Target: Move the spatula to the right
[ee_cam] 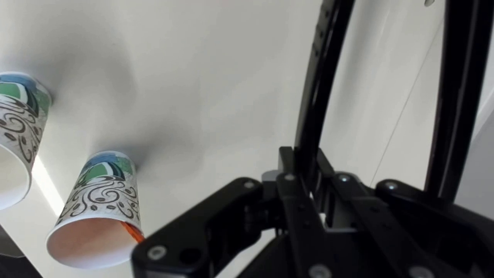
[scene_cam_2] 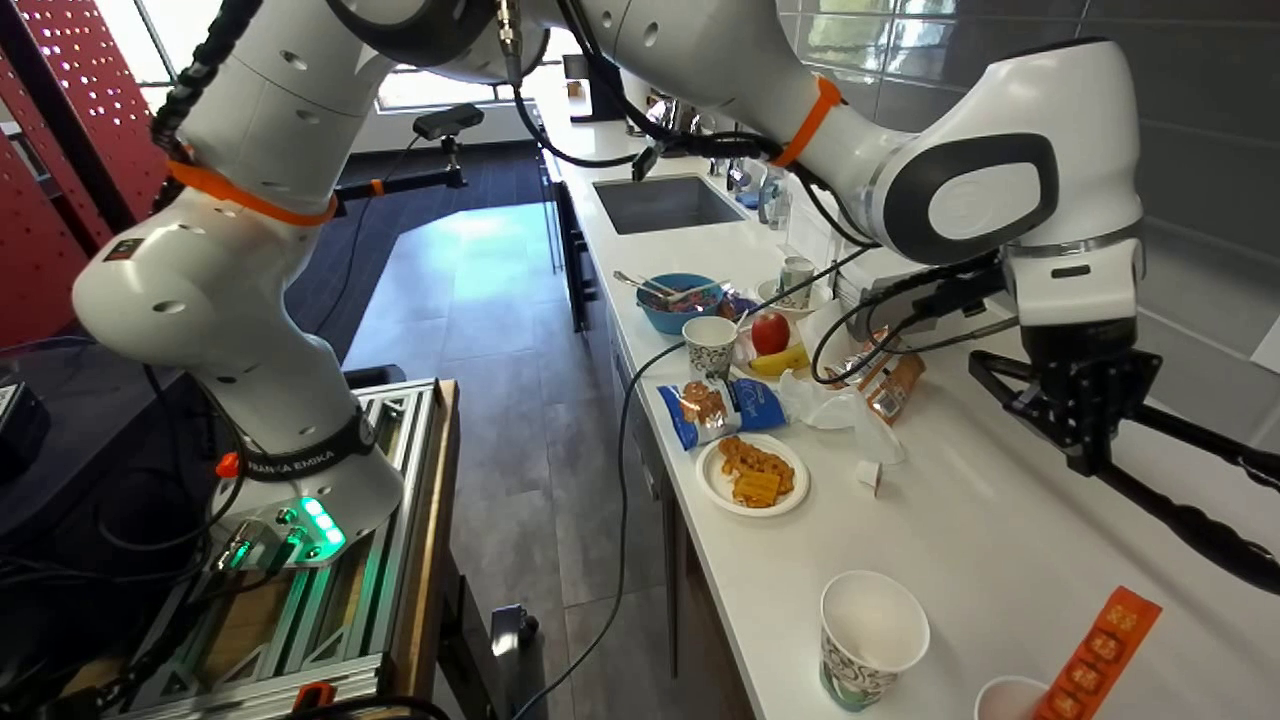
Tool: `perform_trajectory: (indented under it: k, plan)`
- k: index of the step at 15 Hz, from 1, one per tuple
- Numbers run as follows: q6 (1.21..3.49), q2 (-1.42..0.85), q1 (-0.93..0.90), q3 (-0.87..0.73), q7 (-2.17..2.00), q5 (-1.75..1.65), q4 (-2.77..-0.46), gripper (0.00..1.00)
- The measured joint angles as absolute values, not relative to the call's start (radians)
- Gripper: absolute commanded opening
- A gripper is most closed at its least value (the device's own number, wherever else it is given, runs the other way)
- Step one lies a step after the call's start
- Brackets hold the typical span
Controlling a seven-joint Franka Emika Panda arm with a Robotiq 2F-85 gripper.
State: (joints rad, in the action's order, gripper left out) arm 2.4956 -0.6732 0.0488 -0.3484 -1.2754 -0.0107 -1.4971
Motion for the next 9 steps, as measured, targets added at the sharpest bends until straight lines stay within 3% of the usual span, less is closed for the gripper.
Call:
perform_trajectory:
  k: [4, 9]
  plan:
    - [2.466, -0.678, 0.051, -0.346, -1.292, -0.01, -1.485, 0.03]
    - [2.235, -0.762, 0.075, -0.345, -1.429, -0.009, -1.298, 0.03]
